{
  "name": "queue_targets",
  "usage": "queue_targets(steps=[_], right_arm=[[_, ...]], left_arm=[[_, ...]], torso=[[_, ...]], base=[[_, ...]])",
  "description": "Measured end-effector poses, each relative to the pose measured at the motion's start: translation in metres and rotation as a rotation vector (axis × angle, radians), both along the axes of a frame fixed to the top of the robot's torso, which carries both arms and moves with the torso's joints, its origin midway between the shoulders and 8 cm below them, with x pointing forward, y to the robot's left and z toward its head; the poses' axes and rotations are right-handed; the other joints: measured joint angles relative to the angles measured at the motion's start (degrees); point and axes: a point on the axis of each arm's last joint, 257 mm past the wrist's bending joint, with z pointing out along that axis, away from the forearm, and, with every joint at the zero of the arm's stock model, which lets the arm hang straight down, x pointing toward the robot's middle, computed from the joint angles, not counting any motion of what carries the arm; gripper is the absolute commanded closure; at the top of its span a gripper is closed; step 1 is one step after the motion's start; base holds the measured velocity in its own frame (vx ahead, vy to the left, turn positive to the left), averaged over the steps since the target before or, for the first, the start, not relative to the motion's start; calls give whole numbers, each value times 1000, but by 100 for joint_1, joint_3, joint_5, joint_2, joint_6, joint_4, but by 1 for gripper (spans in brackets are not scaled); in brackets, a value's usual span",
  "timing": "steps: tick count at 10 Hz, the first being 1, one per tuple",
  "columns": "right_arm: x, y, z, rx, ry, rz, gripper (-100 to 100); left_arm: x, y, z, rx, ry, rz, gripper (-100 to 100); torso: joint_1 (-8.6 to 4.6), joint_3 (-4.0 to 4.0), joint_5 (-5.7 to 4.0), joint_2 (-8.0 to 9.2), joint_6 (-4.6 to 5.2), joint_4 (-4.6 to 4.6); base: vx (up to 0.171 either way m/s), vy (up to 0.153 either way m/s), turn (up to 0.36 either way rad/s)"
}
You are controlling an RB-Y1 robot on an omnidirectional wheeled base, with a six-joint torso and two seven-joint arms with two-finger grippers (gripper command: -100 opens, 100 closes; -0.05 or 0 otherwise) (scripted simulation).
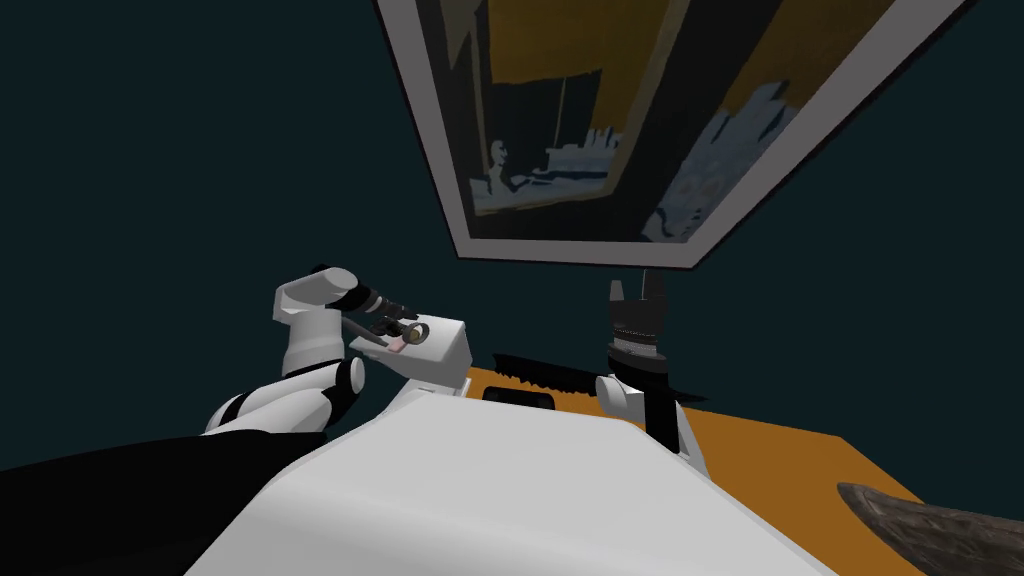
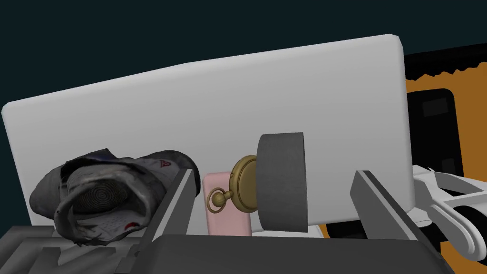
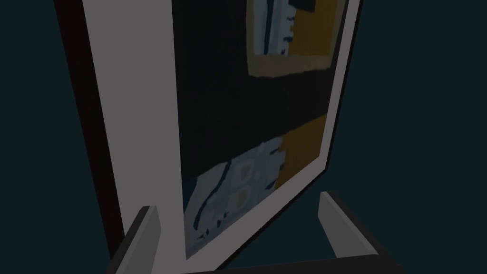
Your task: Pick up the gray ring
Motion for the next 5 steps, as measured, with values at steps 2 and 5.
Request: queue_targets(steps=[2, 5], right_arm=[[0, 0, 0, 0, 0, 0, 0], [0, 0, 0, 0, 0, 0, 0]], left_arm=[[-13, -12, -13, -48, 66, 2, -100], [-32, -21, -23, -92, 147, -2, -100]], torso=[[8, 8, 1, 15, 1, 3], [21, 23, 4, 40, 1, 9]], base=[[74, -6, 94], [23, 22, 33]])
